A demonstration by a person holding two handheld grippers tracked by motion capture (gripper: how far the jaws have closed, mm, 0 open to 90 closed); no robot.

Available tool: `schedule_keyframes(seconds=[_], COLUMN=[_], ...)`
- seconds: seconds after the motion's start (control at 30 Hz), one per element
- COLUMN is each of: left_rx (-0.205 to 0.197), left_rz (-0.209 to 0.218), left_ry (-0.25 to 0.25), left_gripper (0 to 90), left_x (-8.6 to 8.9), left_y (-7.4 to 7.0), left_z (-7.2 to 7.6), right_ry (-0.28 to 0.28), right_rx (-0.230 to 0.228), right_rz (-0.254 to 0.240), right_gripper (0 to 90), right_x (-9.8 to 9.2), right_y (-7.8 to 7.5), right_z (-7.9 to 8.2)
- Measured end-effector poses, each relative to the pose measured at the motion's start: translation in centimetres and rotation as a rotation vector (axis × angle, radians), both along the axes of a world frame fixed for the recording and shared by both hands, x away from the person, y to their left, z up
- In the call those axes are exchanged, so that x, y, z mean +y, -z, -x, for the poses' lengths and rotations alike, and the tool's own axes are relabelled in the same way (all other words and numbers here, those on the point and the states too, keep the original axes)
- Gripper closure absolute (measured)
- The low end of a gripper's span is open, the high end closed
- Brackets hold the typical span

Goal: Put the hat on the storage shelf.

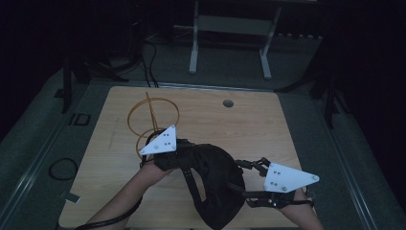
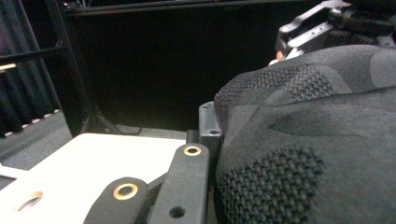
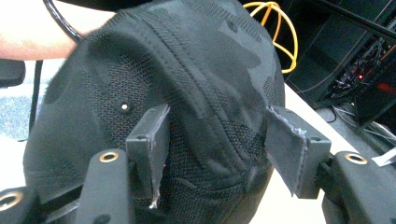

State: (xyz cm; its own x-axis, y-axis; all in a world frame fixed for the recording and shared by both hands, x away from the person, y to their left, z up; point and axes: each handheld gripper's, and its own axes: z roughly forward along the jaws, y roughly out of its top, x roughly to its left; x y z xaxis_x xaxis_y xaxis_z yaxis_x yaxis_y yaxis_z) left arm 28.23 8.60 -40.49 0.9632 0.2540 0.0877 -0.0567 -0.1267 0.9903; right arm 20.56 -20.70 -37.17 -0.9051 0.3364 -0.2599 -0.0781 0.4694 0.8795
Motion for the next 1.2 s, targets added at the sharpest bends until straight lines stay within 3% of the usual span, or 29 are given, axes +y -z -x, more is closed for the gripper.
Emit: schedule_keyframes(seconds=[0.13, 0.27, 0.3, 0.4, 0.43, 0.47, 0.5, 0.53, 0.83, 0.9, 1.0, 1.17, 1.2], left_rx=[0.006, 0.023, 0.02, 0.02, 0.022, 0.026, 0.031, 0.032, -0.053, -0.043, -0.036, -0.056, -0.068], left_rz=[0.003, 0.002, 0.001, -0.012, -0.013, -0.011, -0.008, -0.006, -0.053, -0.043, -0.03, -0.035, -0.052], left_ry=[-0.008, -0.019, -0.022, -0.03, -0.029, -0.029, -0.027, -0.027, -0.089, -0.091, -0.104, -0.164, -0.189], left_gripper=[89.9, 89.9, 89.9, 89.8, 89.8, 89.8, 89.8, 89.8, 88.5, 84.8, 68.6, 63.5, 62.9], left_x=[-0.1, -0.3, -0.3, -0.5, -0.5, -0.5, -0.5, -0.5, -0.5, -0.4, 0.0, 0.9, 1.0], left_y=[0.0, 0.0, 0.0, 0.0, 0.0, 0.1, 0.2, 0.2, 0.3, 0.1, -0.1, -0.5, -0.6], left_z=[0.0, -0.2, -0.2, -0.1, -0.1, -0.2, -0.3, -0.3, 0.3, 0.3, 0.4, 1.1, 1.3], right_ry=[-0.003, 0.005, 0.007, 0.006, 0.005, 0.005, 0.018, 0.032, 0.065, 0.073, 0.093, 0.127, 0.127], right_rx=[0.0, -0.008, -0.021, -0.023, -0.022, -0.022, -0.018, -0.017, 0.009, 0.015, 0.02, 0.007, 0.007], right_rz=[-0.001, -0.005, 0.004, 0.009, 0.009, 0.009, -0.005, -0.015, -0.063, -0.082, -0.127, -0.156, -0.156], right_gripper=[42.8, 51.3, 59.1, 66.2, 75.2, 75.2, 84.2, 86.3, 87.7, 87.7, 87.7, 87.7, 87.7], right_x=[0.1, 0.3, 0.4, 0.6, 0.6, 0.6, 0.6, 0.6, 0.1, -0.1, -0.6, -1.5, -1.5], right_y=[0.2, 0.5, 0.6, 0.7, 0.7, 0.7, 0.7, 0.7, 0.0, -0.3, -0.9, -1.8, -1.8], right_z=[-0.1, -0.2, -0.1, -0.2, -0.2, -0.2, -0.2, -0.2, -0.3, -0.4, -0.5, -1.0, -1.0])
